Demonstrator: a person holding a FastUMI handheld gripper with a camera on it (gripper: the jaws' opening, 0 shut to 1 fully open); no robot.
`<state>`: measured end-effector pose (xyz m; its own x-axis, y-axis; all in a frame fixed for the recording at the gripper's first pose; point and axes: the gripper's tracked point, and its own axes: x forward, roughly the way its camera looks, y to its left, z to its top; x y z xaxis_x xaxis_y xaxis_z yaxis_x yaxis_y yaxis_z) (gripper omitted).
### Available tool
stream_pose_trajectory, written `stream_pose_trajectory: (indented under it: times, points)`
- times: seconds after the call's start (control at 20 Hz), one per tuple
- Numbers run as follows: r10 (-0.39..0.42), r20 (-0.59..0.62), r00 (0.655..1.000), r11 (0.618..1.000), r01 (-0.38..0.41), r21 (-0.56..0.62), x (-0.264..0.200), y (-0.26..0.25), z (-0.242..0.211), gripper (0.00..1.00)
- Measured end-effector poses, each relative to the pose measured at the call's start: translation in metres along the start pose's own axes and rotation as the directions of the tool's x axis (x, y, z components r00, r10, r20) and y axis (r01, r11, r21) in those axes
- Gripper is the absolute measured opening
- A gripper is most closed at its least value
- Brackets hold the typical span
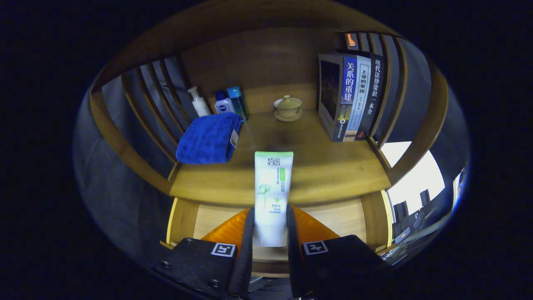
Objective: Pull open the drawer, take out the items inside it, and place them on the countertop above the cabinet.
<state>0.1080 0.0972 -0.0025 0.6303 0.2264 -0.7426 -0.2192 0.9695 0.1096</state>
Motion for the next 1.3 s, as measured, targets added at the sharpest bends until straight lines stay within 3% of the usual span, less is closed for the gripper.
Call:
stream_pose_trajectory:
  times: [0.65,0.8,1.0,1.25,1.3]
  points:
    - [-0.011,0.027,1.000,0.999,0.010,0.038,0.088,0.008,0.041,0.45]
    - [-0.034,0.074,0.997,0.999,0.031,0.041,0.094,0.003,0.051,0.51]
    - [-0.037,0.113,0.993,0.999,0.035,0.024,0.081,-0.001,0.053,0.65]
    - [-0.013,0.192,0.981,1.000,0.009,0.023,0.057,0.000,0.050,0.99]
    - [-0.012,0.213,0.977,1.000,0.008,0.017,0.050,0.000,0.049,0.99]
